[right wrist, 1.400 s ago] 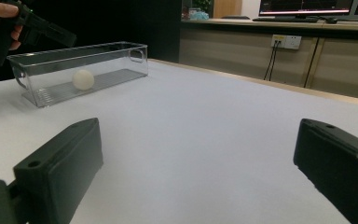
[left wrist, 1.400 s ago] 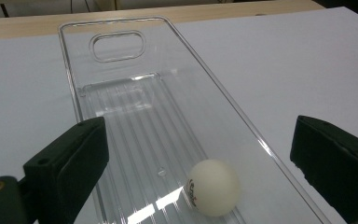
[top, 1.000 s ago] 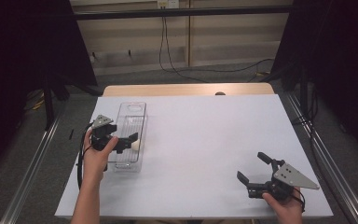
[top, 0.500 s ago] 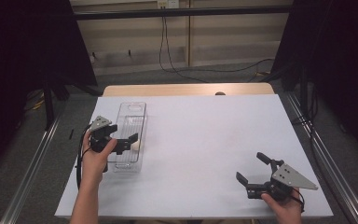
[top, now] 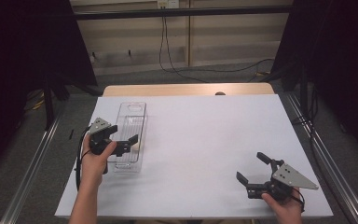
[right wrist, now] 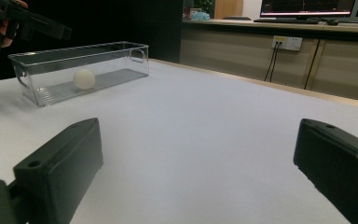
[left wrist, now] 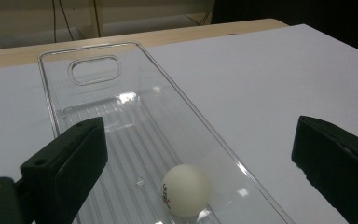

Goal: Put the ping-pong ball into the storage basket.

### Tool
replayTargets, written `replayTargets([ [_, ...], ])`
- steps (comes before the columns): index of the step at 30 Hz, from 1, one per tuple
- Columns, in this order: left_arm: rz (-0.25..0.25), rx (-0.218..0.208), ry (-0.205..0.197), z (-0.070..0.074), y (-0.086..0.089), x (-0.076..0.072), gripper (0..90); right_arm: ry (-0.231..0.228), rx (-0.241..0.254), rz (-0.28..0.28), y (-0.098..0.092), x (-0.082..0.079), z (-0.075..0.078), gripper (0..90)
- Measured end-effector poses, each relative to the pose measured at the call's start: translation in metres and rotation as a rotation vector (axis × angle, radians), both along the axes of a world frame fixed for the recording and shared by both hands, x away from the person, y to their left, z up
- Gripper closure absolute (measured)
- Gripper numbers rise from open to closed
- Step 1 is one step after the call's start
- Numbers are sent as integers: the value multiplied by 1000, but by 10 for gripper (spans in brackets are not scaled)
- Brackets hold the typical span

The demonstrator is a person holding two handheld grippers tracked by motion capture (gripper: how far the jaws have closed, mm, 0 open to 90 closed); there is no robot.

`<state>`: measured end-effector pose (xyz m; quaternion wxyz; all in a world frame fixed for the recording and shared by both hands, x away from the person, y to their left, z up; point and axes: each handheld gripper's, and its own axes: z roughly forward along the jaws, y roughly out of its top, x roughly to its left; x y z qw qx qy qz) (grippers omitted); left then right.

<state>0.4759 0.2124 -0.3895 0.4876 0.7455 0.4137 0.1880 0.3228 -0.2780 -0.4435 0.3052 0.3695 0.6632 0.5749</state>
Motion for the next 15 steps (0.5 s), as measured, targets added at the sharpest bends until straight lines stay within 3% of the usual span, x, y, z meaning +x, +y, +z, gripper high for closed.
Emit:
replayTargets([
  [15, -1, -11, -27, 2, 0, -5, 36, -1, -2, 4, -1, 0, 0, 8],
])
